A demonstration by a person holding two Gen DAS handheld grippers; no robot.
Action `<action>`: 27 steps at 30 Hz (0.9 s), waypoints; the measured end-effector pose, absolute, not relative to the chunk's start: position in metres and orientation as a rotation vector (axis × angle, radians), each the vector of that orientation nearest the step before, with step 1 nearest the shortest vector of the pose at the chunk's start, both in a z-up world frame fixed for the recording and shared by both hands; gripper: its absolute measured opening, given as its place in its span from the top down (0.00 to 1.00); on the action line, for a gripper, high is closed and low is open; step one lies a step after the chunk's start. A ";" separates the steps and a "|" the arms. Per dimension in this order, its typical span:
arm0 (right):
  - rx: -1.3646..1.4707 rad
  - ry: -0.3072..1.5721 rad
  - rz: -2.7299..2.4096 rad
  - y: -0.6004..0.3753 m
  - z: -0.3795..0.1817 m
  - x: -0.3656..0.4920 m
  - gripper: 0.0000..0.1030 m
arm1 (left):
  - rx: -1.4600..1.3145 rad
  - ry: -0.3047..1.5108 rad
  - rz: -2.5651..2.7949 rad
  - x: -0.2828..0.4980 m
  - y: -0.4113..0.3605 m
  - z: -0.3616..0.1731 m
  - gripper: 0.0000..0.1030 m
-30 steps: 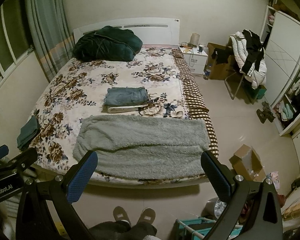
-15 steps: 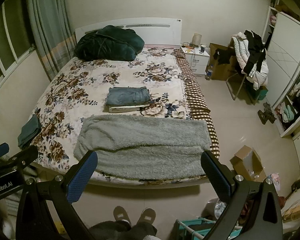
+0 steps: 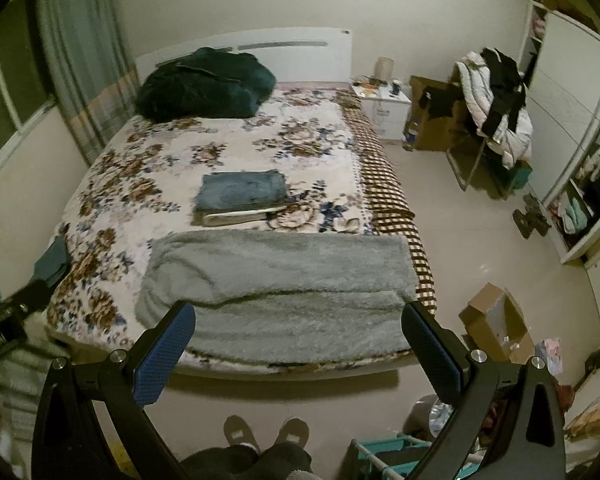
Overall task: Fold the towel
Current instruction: 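Lower both grippers onto the grey fleece pants hem and grasp it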
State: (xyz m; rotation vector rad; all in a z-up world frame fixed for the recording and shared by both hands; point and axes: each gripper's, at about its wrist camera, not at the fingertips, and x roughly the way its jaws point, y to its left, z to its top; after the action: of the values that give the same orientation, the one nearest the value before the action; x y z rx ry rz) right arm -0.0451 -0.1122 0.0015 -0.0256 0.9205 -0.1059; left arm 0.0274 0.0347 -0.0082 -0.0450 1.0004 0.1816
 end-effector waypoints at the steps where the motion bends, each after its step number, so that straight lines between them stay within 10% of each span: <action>1: -0.016 0.924 -0.117 -0.127 -0.019 -0.030 0.00 | -0.042 0.999 0.205 0.037 0.032 -0.015 0.00; 27: 0.458 1.348 -0.471 -0.319 -0.429 0.394 0.00 | -0.399 1.557 0.600 0.411 0.124 -0.395 0.00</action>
State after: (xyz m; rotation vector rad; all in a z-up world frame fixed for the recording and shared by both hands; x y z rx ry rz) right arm 0.3940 -0.3189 -0.4295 0.4582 1.3481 -0.4707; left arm 0.4113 0.1239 -0.3949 -0.3988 1.5566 0.6003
